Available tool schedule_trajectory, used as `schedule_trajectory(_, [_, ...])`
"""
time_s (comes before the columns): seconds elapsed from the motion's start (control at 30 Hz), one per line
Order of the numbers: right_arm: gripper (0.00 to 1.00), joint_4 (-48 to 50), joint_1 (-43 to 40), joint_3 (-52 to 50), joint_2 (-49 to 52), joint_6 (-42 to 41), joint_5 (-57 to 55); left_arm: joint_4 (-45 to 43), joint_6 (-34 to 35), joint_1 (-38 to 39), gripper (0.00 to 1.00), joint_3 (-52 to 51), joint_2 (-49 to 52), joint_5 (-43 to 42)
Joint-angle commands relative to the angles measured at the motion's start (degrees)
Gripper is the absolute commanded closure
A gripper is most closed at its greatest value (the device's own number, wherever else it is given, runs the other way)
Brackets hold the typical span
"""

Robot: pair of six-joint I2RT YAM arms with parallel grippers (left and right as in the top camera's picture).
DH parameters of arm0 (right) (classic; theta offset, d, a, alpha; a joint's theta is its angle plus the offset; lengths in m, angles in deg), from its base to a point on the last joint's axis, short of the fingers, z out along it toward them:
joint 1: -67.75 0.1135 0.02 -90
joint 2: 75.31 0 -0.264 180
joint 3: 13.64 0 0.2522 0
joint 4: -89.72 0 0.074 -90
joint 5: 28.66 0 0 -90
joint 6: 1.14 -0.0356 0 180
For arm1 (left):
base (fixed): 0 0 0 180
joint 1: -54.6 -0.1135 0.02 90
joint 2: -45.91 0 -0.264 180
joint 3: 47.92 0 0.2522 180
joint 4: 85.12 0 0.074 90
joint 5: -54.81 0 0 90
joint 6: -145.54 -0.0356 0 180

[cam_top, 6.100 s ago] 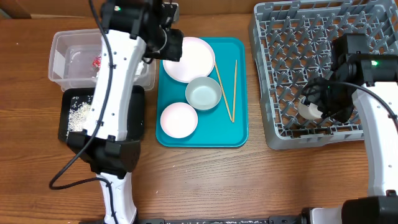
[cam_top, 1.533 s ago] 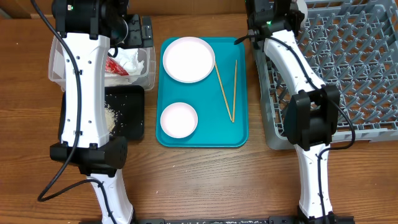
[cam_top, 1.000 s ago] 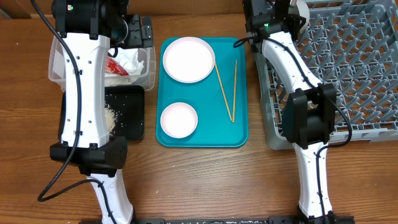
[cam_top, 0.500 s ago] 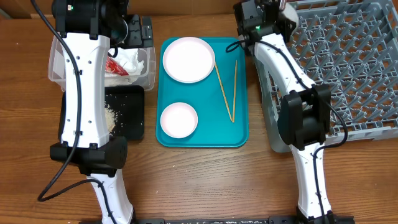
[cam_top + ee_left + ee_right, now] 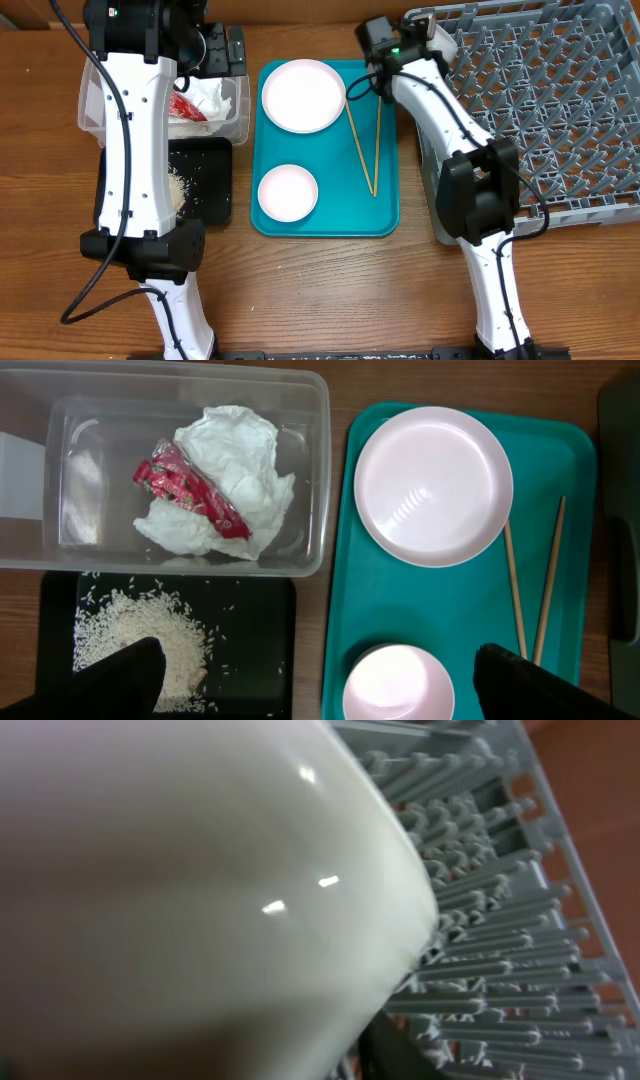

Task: Sort waste into correct bins and load items into the dishwasher
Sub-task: 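Lower grey bowl into dish rack with right gripper and release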

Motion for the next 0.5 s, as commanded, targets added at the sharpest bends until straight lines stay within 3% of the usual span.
schedule_trajectory(0.0, [0.65,-0.5,1.4,1.0,-4.0,-1.5,5.4,-0.2,0.5,0.4,0.0,0.9,-0.7,0.1])
schedule_trajectory(0.1, [0.53,-1.3,1.5,1.0,-5.8,-1.6,9.8,-0.2,0.5,0.4,0.0,0.9,-0.7,0.1])
schedule_trajectory(0.37, [0.46,-1.6,-1.8,1.0,-9.4,-1.7,23.3,-0.2,0.6,0.4,0.0,0.9,-0.7,0.1])
schedule_trajectory(0.47, [0.34,-1.7,-3.1,1.0,-11.4,-1.7,31.2,-0.2,0.5,0.4,0.0,0.9,-0.7,0.1])
